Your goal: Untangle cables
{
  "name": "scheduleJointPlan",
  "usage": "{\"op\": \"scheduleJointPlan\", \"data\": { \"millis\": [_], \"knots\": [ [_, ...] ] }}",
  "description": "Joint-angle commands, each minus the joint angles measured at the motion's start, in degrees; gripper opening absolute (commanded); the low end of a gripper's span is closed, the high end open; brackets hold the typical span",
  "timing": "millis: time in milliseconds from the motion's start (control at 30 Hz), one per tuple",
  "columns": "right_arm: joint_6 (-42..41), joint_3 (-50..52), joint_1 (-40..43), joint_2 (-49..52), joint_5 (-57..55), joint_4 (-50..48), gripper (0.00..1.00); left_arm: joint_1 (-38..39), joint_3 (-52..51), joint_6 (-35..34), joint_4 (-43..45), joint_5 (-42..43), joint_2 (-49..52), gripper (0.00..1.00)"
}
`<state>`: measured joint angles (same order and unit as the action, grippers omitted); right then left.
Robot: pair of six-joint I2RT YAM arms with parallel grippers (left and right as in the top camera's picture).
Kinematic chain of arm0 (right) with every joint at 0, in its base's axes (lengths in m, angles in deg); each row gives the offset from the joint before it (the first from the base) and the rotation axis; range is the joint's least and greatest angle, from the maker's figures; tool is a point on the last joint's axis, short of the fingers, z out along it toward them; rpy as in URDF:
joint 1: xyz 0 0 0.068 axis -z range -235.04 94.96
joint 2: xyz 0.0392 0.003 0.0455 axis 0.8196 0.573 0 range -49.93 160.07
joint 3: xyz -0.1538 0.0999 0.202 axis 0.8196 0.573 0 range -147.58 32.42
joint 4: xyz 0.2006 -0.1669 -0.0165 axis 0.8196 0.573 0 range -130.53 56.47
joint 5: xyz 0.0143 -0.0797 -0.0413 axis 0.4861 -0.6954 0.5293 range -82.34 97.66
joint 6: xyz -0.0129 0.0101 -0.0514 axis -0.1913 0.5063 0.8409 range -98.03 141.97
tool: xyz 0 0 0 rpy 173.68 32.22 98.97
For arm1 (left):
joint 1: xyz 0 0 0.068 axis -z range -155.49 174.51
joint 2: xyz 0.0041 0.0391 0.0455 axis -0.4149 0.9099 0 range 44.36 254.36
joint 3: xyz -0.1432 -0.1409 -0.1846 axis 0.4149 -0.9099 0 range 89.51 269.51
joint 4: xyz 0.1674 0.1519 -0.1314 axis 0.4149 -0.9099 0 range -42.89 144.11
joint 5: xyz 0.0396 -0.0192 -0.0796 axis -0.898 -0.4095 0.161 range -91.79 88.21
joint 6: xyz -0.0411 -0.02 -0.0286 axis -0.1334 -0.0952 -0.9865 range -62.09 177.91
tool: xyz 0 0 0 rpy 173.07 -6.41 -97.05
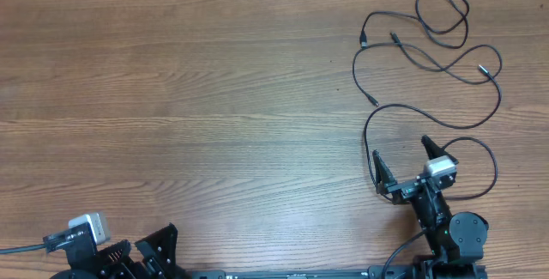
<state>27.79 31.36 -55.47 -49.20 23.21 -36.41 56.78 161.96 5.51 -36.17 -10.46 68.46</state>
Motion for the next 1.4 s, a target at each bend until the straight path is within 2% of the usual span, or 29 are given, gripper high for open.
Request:
{"op": "scheduleJointPlan", "data": {
  "millis": [0, 267, 467, 733, 1000, 1367],
  "knots": [
    [3.7, 0.5, -0.2, -0.6, -1.7, 0.1, 1.0, 0.4, 0.0, -0.5, 0.1, -0.7, -0.2, 0.99],
    [3.0, 0.5, -0.2, -0.6, -5.4, 0.4, 1.0, 0.4, 0.0, -0.5, 0.1, -0.7, -0.2, 1.0],
    [-3.0, 0.5, -0.2, -0.6, -14.5, 1.2, 1.0, 0.4, 0.0, -0.5, 0.1, -0.7, -0.2, 1.0],
    [-2.3, 0.5, -0.2, -0.5, -14.4, 1.1, 1.0, 0.4, 0.0, -0.5, 0.1, -0.7, -0.2, 1.0],
    [6.3, 0.5, -0.3, -0.6, -14.5, 1.1, 1.0, 0.4, 0.0, -0.5, 0.1, -0.7, -0.2, 1.0],
    [1.7, 0.5, -0.3, -0.6, -14.7, 1.1, 1.0, 0.4, 0.0, -0.5, 0.1, -0.7, -0.2, 0.99]
  ]
}}
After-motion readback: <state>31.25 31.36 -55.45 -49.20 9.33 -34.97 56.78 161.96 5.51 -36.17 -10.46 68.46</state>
